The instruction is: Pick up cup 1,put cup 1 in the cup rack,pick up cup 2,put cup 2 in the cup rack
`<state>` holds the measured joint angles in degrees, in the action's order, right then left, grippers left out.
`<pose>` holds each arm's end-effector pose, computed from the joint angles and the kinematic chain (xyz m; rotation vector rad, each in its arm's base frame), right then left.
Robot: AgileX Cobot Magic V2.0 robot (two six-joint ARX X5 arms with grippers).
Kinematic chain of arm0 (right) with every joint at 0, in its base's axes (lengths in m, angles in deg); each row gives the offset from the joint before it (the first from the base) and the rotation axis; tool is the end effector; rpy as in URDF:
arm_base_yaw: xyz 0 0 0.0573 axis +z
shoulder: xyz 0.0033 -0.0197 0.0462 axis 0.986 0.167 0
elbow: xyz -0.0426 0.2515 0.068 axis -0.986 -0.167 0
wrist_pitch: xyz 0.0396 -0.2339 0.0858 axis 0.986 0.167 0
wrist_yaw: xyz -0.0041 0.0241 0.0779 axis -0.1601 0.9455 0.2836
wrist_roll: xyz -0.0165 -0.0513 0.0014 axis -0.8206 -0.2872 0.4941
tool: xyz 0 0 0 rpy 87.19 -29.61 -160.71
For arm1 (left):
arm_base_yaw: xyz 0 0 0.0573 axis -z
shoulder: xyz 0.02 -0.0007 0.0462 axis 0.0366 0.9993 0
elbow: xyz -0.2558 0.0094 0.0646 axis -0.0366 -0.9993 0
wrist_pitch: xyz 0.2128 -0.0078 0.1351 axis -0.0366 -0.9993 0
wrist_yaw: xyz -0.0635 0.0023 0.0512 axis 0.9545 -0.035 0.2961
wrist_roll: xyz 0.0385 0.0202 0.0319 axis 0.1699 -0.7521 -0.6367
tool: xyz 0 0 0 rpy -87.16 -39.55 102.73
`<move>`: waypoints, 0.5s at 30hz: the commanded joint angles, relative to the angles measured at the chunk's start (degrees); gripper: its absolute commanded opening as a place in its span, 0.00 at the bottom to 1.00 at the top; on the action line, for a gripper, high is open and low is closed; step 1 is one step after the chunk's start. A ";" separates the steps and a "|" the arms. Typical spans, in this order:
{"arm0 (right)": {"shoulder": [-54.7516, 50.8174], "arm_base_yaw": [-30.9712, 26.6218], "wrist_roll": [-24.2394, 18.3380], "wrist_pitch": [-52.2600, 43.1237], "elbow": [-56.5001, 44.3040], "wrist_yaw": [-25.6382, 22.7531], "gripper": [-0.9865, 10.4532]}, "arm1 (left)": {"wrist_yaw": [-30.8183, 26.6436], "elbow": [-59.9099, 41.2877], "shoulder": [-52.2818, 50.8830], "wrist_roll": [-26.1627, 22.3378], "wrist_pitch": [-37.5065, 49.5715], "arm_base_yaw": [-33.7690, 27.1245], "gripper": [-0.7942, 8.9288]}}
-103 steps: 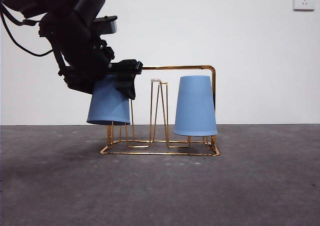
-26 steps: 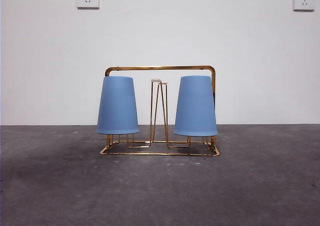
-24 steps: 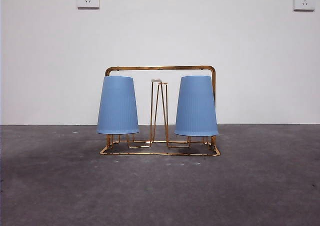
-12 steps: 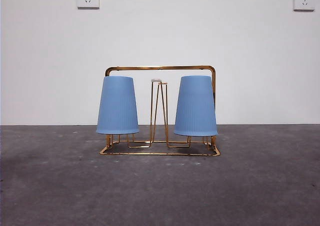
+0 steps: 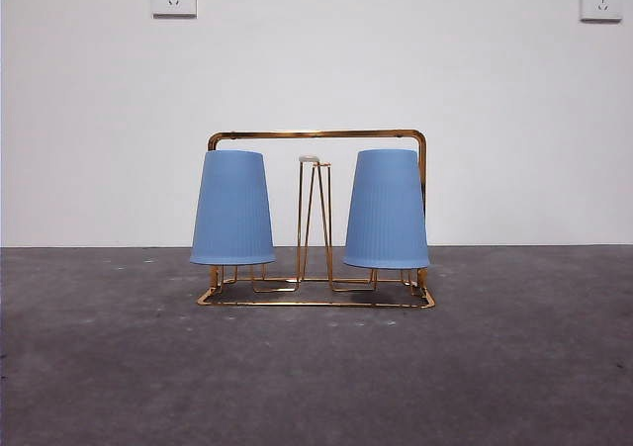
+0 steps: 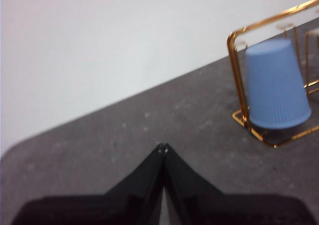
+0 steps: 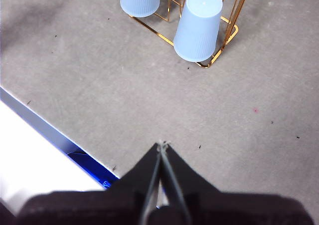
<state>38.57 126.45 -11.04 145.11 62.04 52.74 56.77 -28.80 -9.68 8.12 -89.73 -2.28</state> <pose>0.0793 0.0776 0.4170 -0.2946 0.7952 0.6159 0.0986 -0.0040 0.1793 0.2992 0.0060 -0.1497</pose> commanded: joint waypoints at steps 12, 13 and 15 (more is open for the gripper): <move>-0.02 0.04 0.44 1.33 -0.44 -0.46 0.09 | -0.94 -3.52 -4.28 8.31 -8.07 -0.31 0.08; -0.02 0.04 0.44 1.36 -0.44 -0.74 0.09 | -0.48 -3.52 -4.28 8.26 -8.07 -0.33 0.08; -0.02 0.04 0.44 1.33 -0.44 -1.01 0.09 | -0.72 -3.52 -4.28 8.26 -8.09 -0.44 0.08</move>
<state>38.57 126.45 -11.04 145.11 62.04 51.87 55.90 -31.77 -13.86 15.14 -98.22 -2.44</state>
